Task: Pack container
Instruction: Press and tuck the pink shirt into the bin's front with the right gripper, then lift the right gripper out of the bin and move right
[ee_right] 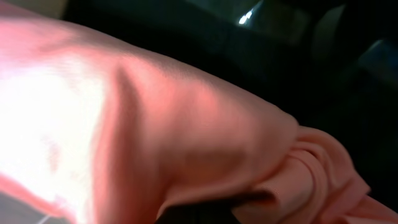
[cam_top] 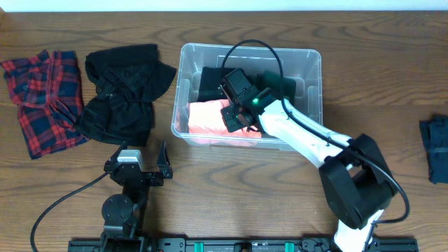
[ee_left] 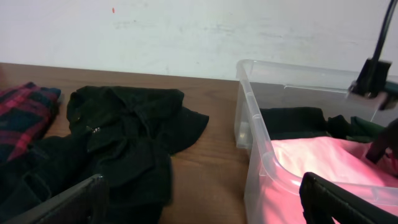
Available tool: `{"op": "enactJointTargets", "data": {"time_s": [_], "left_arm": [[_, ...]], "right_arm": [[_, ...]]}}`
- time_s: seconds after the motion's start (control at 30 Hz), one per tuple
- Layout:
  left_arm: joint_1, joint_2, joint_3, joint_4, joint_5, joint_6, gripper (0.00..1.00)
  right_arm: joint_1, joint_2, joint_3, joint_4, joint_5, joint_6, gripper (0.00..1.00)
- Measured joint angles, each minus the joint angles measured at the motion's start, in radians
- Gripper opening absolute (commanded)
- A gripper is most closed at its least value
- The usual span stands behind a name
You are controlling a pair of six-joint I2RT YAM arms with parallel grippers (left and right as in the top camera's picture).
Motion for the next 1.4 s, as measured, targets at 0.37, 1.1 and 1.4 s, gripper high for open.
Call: {"op": "enactJointTargets", "data": {"time_s": [0.37, 1.1, 1.4], "left_arm": [[0.0, 0.0, 0.0, 0.0, 0.0, 0.0, 0.98], [0.0, 0.0, 0.0, 0.0, 0.0, 0.0, 0.98], [0.0, 0.0, 0.0, 0.0, 0.0, 0.0, 0.98]], "right_arm": [[-0.01, 0.034, 0.101, -0.118, -0.01, -0.032, 0.14], [-0.417, -0.074, 0.663, -0.833, 0.063, 0.03, 0.99], [-0.819, -0.074, 0.571, -0.889, 0.193, 0.155, 0.98]]}}
